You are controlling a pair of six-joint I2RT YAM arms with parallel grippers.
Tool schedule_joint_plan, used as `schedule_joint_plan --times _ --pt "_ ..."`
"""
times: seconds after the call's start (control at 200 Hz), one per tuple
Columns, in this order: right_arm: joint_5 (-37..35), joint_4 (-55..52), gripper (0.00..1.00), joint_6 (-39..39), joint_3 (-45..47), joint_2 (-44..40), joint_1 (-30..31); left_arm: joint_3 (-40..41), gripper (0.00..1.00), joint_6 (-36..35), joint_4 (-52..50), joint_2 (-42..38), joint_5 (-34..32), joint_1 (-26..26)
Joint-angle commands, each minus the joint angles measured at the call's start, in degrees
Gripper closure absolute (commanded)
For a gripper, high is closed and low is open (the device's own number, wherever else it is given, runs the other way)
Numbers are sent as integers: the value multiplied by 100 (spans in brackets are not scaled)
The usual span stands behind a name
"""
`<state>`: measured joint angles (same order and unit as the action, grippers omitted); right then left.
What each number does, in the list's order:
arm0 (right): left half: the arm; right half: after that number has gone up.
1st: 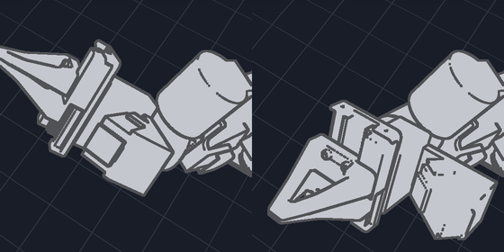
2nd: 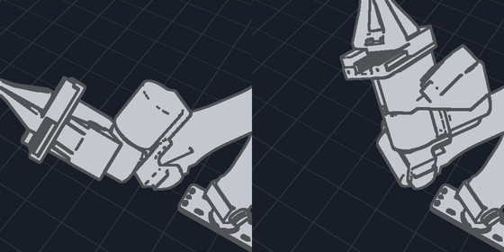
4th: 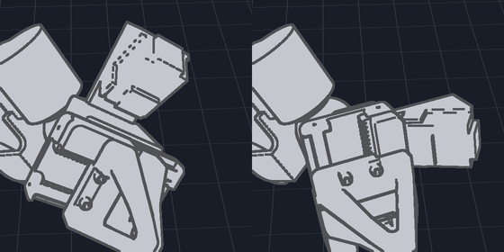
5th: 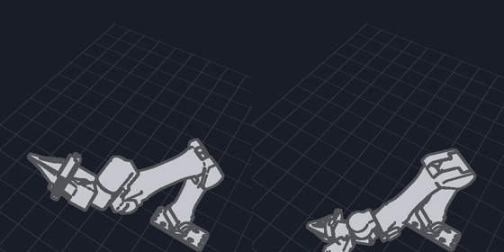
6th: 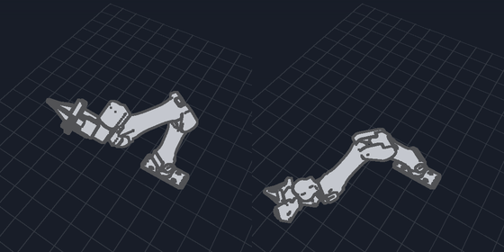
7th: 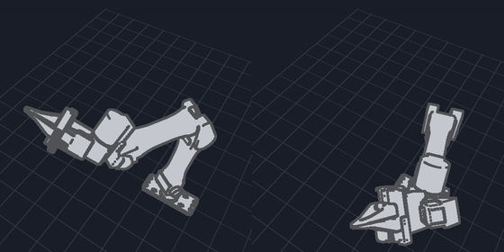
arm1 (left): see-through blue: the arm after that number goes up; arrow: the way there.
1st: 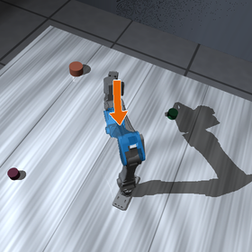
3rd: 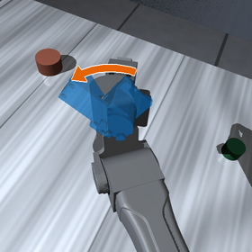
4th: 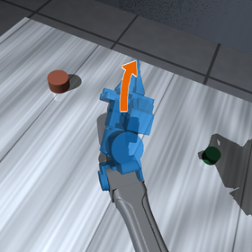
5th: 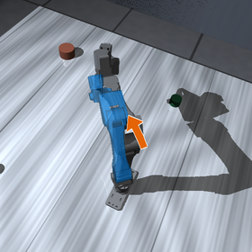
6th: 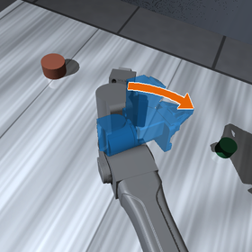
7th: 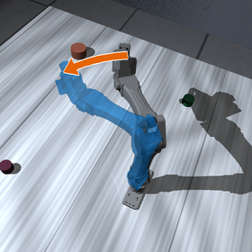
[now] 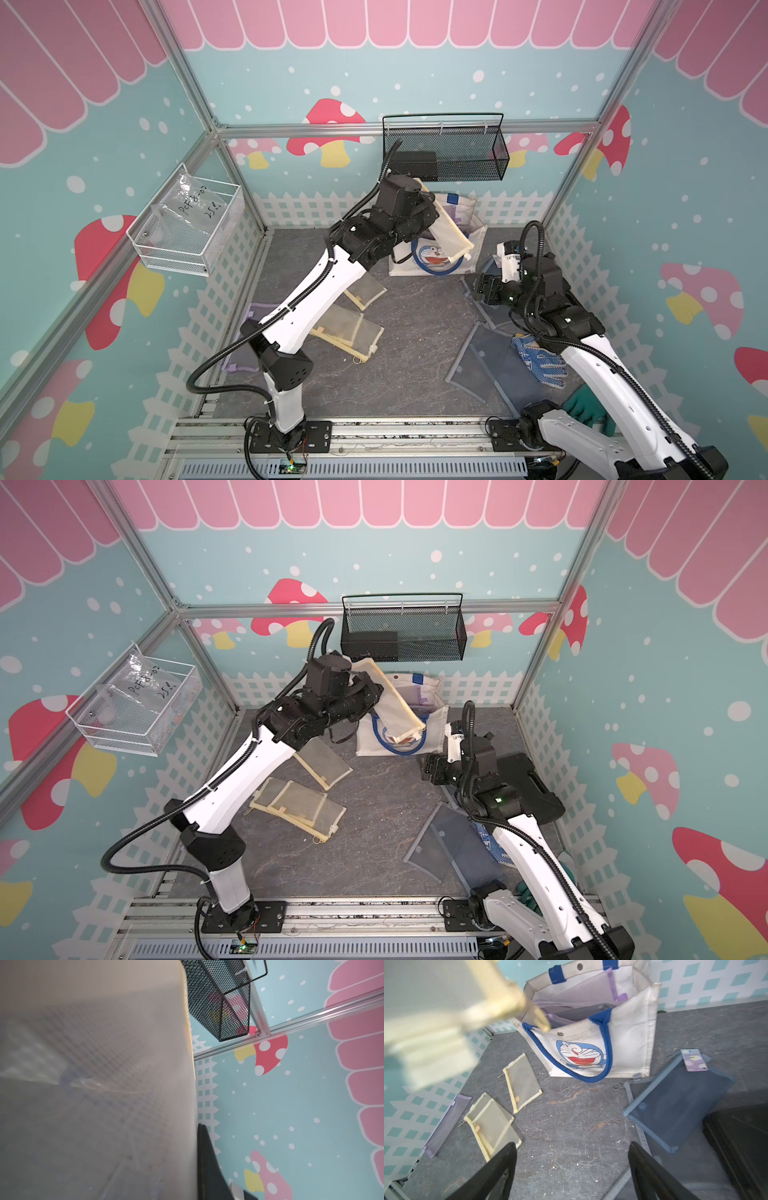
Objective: Put the pencil pouch into the canvas bag
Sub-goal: Place the pencil pouch in the canvas bag.
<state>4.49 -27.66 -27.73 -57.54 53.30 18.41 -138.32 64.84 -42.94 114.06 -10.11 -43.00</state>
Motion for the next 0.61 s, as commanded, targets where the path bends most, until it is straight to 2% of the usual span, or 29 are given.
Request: schedule_joint_plan --times 0.0,0.09,0.21,0.41,0.6 --pt "-662 -734 14 171 -194 -359 -31 -904 100 862 -267 702 -481 -33" --pt "-832 -927 14 196 -228 -579 -29 -1448 100 1382 -419 1239 -783 -46" --pt "-867 -1058 14 262 -275 -724 -31 -1374 100 2118 -480 1514 -1219 -26" --pt "-795 -1132 14 487 -400 -695 -31 -1431 100 2190 314 1905 -1555 91" --pt "-913 -1265 14 940 -681 -586 -33 -1339 100 2656 286 2040 -1628 300"
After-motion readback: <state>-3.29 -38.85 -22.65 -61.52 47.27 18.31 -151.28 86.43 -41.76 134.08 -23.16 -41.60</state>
